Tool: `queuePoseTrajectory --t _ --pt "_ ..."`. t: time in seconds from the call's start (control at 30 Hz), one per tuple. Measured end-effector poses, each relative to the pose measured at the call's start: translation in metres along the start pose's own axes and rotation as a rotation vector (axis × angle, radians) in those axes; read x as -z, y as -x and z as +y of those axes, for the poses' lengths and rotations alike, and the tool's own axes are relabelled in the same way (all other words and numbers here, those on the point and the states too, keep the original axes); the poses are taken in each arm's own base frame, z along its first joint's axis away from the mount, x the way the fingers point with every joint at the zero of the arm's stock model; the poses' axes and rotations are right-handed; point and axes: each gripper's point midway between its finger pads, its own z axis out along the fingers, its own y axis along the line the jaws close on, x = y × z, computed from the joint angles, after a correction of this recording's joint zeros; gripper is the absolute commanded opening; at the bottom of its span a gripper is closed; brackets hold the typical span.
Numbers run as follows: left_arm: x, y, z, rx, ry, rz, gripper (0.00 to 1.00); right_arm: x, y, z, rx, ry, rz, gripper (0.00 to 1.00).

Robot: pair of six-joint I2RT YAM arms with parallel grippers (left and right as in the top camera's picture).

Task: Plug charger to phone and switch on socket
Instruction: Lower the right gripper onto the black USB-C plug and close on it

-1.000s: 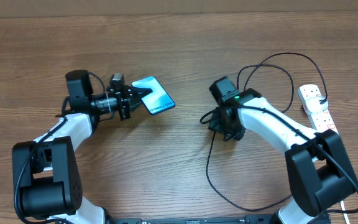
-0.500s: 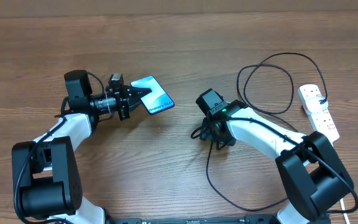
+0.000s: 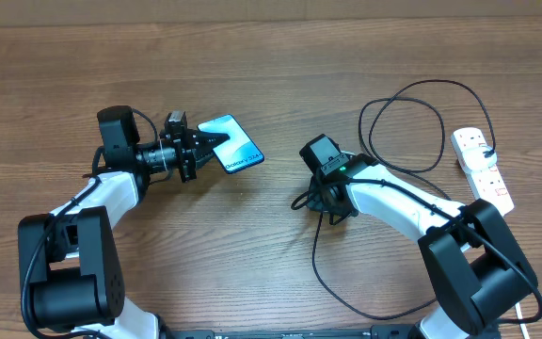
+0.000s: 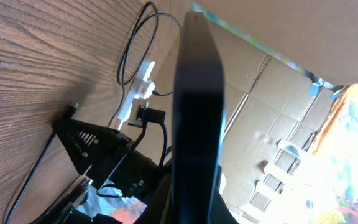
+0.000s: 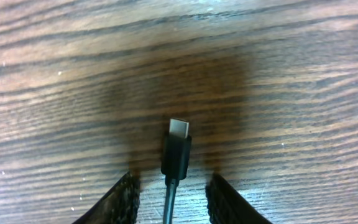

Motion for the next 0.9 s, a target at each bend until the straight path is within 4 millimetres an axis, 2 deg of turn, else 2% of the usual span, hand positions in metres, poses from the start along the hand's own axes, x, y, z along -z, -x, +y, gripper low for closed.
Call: queuePoseTrajectory --t 0.1,0.17,0.2,0.43,0.6,0.7,0.8,0.9 --pt "0.0 0.0 0.0 0.0 0.0 0.0 0.04 0.0 0.001 0.0 0.015 0.0 -0.005 0.2" --pt "0.0 0.0 0.0 0.0 0.0 0.0 0.04 0.0 0.001 0.0 0.021 0.001 -0.009 0.06" --pt "0.0 0.0 0.0 0.0 0.0 0.0 0.04 -0.001 0.001 0.0 0.019 0.001 -0.009 0.04" --pt "0.0 0.0 0.0 -0.005 0.0 0.0 0.04 0.0 0.0 -0.001 0.031 0.006 0.003 0.04" --pt "0.0 0.0 0.0 -0.085 -0.001 0.001 0.04 0.011 -0.003 0.004 0.04 0.094 0.116 0.04" --pt "0.0 -0.001 -0.005 -0.158 -0.013 0.007 0.04 0.029 0.001 0.016 0.075 0.197 0.16 0.04" --pt "0.001 -0.006 -0.026 -0.353 -0.061 0.034 0.04 0.065 0.003 0.033 0.15 0.338 0.156 0.04" --pt "0.003 -0.015 -0.042 -0.503 -0.097 0.074 0.04 0.112 -0.009 0.047 0.249 0.479 0.136 0.04"
